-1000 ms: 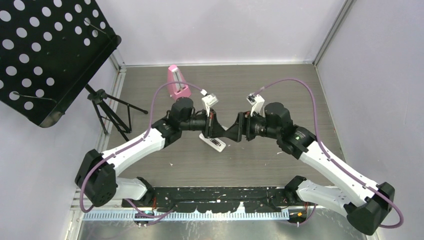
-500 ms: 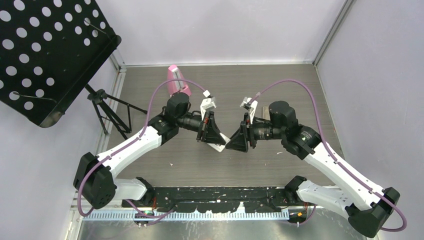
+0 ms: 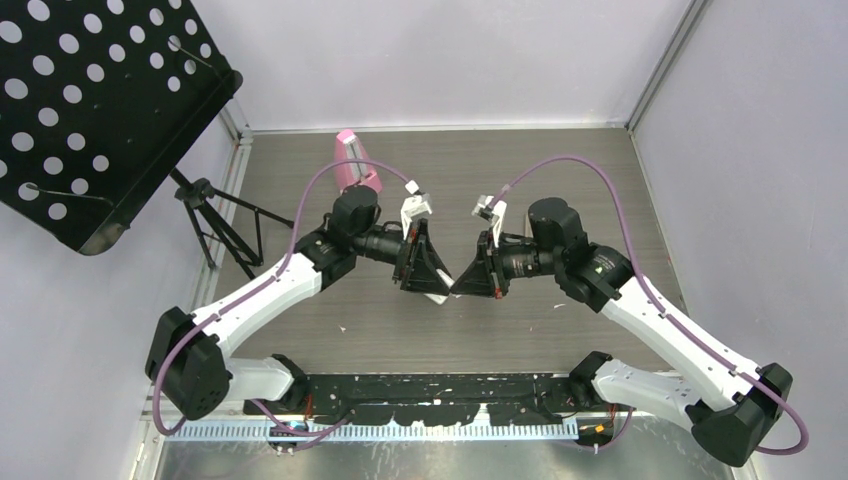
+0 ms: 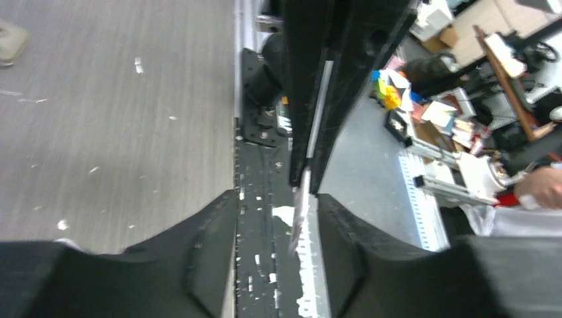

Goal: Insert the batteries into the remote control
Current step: Place the remote control at the center of the board.

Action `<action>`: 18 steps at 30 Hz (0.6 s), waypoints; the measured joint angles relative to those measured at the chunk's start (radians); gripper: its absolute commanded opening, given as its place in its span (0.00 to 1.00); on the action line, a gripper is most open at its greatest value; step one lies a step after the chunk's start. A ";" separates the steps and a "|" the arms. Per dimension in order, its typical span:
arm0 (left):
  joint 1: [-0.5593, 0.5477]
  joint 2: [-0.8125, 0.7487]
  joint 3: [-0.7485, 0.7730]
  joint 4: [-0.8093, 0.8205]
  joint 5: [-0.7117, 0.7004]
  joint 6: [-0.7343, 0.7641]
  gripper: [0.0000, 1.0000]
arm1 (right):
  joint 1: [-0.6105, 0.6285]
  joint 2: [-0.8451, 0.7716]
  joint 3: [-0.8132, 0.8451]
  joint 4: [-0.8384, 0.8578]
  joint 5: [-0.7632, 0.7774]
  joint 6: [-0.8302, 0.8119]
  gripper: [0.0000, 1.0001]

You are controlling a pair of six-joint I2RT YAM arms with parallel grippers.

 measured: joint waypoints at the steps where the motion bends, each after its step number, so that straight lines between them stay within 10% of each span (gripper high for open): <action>1: 0.001 -0.002 -0.001 -0.006 -0.029 -0.010 0.63 | 0.002 0.000 0.000 0.000 0.010 0.001 0.01; 7: 0.031 -0.060 -0.001 -0.070 -0.234 -0.089 0.79 | 0.016 -0.003 0.002 0.014 0.158 -0.001 0.01; 18: 0.142 -0.127 0.122 -0.394 -0.702 -0.399 0.58 | 0.222 0.042 0.029 0.032 0.612 -0.112 0.01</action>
